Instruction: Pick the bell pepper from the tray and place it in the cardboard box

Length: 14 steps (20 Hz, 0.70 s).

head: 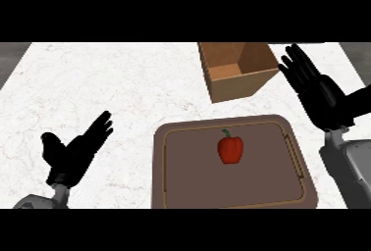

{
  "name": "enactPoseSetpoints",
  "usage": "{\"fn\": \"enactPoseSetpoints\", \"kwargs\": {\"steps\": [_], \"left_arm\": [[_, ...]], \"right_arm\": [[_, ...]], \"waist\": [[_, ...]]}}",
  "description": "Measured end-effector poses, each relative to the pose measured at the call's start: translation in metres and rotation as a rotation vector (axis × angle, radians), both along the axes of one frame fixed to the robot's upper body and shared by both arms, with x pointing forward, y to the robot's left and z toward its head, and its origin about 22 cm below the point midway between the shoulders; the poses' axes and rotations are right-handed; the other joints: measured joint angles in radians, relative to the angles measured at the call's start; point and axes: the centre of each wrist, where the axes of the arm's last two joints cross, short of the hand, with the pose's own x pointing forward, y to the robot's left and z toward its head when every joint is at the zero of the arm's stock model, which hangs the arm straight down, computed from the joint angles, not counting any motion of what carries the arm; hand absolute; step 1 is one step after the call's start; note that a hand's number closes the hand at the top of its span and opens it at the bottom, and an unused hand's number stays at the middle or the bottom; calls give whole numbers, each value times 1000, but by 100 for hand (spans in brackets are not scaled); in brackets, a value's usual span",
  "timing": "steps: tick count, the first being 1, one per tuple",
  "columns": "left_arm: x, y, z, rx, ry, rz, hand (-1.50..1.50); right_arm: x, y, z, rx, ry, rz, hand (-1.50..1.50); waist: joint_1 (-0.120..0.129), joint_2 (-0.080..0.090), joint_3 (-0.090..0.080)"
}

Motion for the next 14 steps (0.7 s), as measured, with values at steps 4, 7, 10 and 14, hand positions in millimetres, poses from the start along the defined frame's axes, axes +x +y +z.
{"fn": "enactPoseSetpoints", "kwargs": {"steps": [4,7,10,14], "left_arm": [[9,13,15,4,-66,73,0],[10,33,30,8,-133,160,0],[8,43,35,-6,-146,212,0],[0,56,41,-15,-159,229,0]], "right_arm": [[-15,3,7,-34,-10,-40,-150],[-23,-11,15,-174,-44,-145,-150],[-34,-16,14,-215,-196,-341,-150],[-67,2,5,-261,-392,-378,-150]], "waist": [[3,1,-5],[-1,-6,-10],[-15,-11,-9],[-12,-8,-8]]}}
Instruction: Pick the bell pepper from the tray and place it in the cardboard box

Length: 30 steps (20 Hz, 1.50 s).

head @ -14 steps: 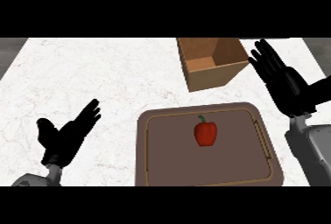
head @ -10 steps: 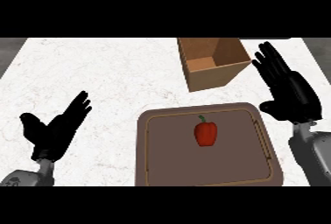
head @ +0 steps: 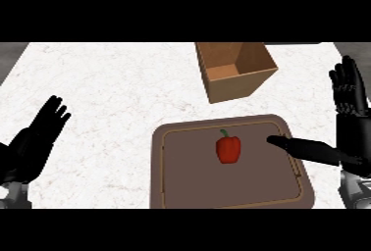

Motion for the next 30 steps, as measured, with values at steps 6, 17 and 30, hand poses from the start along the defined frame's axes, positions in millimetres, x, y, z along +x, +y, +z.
{"fn": "enactPoseSetpoints", "kwargs": {"steps": [6,17,30], "left_arm": [[-2,-1,2,-8,-8,14,0],[5,-8,12,-9,-17,-14,0],[4,-8,12,-14,-16,-8,0]], "right_arm": [[-35,17,6,-263,50,53,-150],[-43,40,43,-823,519,9,-150],[-8,114,59,-856,775,94,-150]], "waist": [[5,4,-3],[35,10,-7],[34,13,-2]]}}
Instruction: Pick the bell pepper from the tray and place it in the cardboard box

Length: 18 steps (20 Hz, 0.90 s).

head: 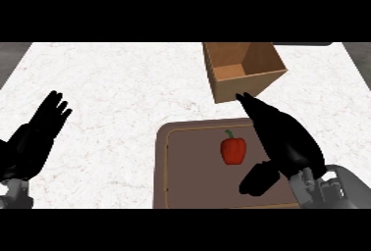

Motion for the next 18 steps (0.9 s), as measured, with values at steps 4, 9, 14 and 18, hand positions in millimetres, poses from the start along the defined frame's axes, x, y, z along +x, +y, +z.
{"fn": "enactPoseSetpoints", "kwargs": {"steps": [4,9,14,18], "left_arm": [[-3,1,-4,2,-2,8,0],[-2,5,-5,-3,0,8,0],[0,4,-2,-1,0,6,0],[-3,8,1,-4,6,5,0]], "right_arm": [[8,4,-6,-11,48,1,-150],[9,8,-13,-23,75,8,-150],[7,8,-19,-26,72,16,-150],[11,13,-23,-40,60,20,-150]], "waist": [[-5,-1,1],[-11,-1,1],[-13,-1,2],[-11,-1,2]]}}
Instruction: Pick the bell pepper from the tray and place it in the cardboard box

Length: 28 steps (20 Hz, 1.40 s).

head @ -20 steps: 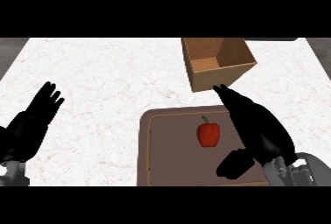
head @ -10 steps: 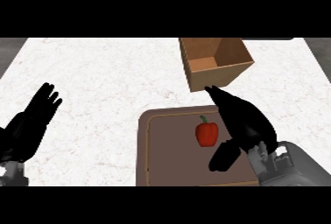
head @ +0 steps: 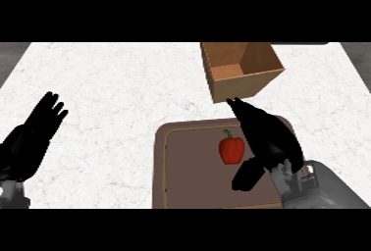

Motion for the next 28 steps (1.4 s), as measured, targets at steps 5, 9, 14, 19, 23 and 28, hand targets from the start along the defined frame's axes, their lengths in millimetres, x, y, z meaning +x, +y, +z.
{"fn": "enactPoseSetpoints", "kwargs": {"steps": [5,9,14,19,23,28], "left_arm": [[-4,-5,-10,5,-7,5,0],[-1,-3,-6,3,-11,0,0],[-2,2,-1,-4,-5,2,0],[-6,4,-4,-2,-7,-1,0],[-4,0,-2,-4,-4,-1,0],[-2,-4,0,-6,-4,4,0]], "right_arm": [[0,14,-6,-27,-16,12,-150],[8,13,-7,-46,-4,8,-150],[10,26,-12,-63,8,8,-150],[14,26,-24,-94,35,-13,-150],[15,30,-28,-107,43,-18,-150],[23,30,-36,-131,69,-25,-150]], "waist": [[0,0,0],[0,0,0],[1,0,0],[1,0,0],[-1,0,0],[0,0,0]]}}
